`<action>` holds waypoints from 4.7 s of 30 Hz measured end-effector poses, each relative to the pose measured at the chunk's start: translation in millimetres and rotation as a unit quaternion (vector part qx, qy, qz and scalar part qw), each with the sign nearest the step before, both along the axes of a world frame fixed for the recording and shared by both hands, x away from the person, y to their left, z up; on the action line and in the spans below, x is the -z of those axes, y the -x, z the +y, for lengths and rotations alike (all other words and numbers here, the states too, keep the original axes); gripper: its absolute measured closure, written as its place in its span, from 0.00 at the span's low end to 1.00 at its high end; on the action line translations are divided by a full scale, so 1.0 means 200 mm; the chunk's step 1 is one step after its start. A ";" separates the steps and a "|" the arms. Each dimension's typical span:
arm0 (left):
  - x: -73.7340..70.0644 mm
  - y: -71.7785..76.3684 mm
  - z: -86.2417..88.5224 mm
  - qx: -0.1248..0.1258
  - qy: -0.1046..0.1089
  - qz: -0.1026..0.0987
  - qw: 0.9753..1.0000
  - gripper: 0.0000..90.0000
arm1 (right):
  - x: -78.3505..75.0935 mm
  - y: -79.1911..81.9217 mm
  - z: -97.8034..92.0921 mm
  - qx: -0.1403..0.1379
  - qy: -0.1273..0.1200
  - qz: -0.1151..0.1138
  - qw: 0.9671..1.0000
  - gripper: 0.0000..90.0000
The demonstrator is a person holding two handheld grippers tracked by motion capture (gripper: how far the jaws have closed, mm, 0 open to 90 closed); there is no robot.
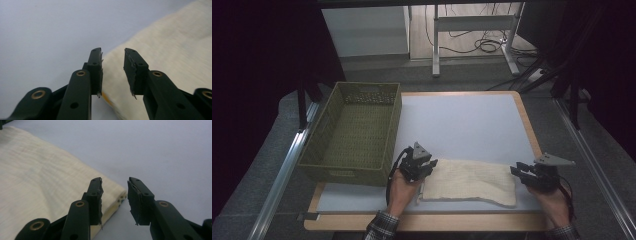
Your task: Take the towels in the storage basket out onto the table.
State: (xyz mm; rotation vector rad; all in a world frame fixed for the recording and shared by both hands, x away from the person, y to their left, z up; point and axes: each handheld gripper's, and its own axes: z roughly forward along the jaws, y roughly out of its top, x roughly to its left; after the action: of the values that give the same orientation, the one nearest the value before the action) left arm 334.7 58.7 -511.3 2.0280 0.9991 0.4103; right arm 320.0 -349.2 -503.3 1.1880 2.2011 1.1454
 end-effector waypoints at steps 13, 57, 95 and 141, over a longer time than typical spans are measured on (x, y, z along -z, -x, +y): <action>0.15 -0.12 0.02 -0.022 -0.007 0.035 0.999 0.66 | 0.10 -0.09 0.01 0.003 0.029 0.020 0.999 0.69; 0.16 -0.06 0.08 -0.016 0.014 0.046 0.999 0.67 | 0.00 -0.14 0.06 -0.044 0.018 0.052 0.998 0.59; 0.16 -0.05 0.06 -0.034 -0.009 0.030 0.999 0.58 | 0.05 0.13 0.74 -0.235 0.008 0.058 0.970 0.56; 0.03 -0.05 -0.02 0.005 0.002 -0.001 1.000 0.96 | 0.02 0.21 1.08 -0.300 0.016 0.024 0.953 0.95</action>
State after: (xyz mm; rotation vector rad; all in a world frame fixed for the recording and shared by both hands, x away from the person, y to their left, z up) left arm 345.4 53.8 -518.2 2.0278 0.9880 0.4036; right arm 278.7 -132.2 -508.2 0.5335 2.7006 1.2939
